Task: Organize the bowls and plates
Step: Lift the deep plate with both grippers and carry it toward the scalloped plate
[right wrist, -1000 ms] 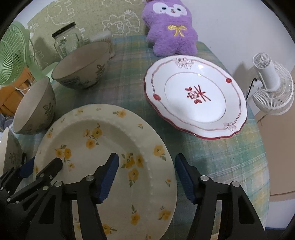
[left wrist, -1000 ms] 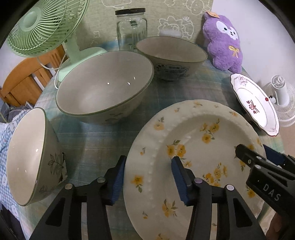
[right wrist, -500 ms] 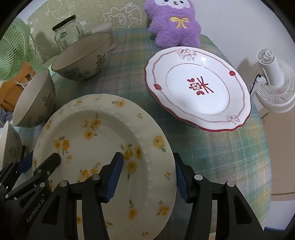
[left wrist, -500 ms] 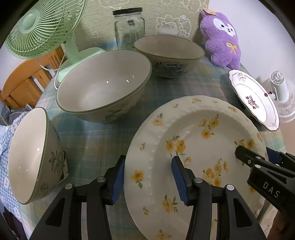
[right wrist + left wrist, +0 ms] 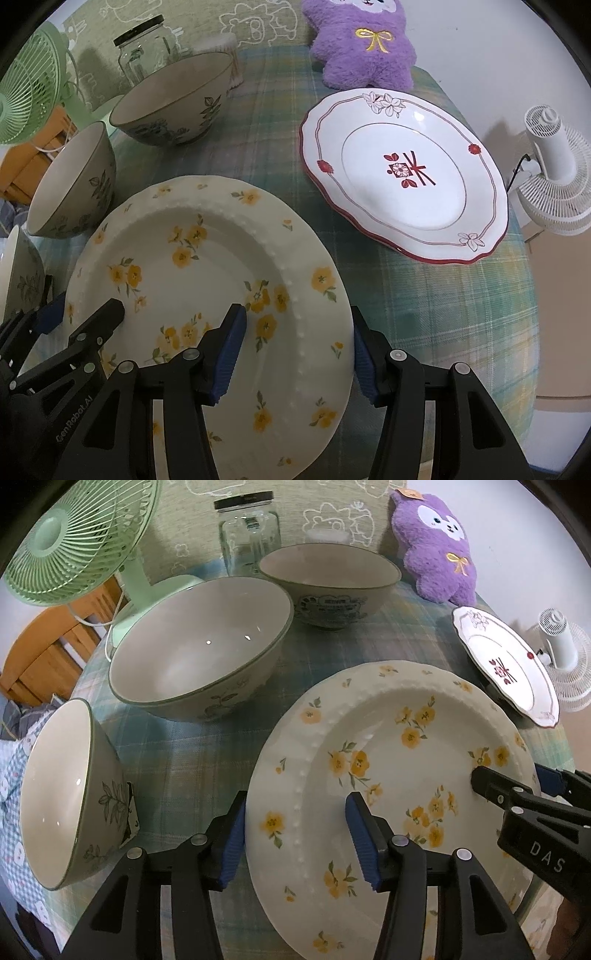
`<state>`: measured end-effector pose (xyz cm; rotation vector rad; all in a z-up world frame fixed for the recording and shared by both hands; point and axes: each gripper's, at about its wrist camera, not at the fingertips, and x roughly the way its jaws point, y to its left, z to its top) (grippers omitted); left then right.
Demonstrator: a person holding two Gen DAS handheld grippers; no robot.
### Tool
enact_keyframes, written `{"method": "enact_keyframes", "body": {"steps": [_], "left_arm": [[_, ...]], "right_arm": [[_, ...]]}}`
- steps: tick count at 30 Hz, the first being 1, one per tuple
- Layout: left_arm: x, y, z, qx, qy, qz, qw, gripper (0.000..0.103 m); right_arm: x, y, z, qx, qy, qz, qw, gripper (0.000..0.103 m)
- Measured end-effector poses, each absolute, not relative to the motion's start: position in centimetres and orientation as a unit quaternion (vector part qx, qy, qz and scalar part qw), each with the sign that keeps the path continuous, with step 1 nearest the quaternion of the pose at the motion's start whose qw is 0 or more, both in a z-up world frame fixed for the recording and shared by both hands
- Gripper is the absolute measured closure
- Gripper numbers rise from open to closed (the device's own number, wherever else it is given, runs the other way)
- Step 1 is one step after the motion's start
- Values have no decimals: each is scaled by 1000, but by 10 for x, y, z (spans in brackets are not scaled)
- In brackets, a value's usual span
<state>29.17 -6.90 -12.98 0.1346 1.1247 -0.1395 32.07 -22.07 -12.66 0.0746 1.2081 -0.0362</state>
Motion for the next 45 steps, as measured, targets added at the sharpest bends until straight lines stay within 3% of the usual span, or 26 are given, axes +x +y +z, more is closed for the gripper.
{"method": "enact_keyframes", "body": {"steps": [45], "left_arm": [[267, -59, -92, 56, 529, -67, 844, 51]], "right_arm": [[291, -214, -86, 37, 557, -20, 829, 47]]}}
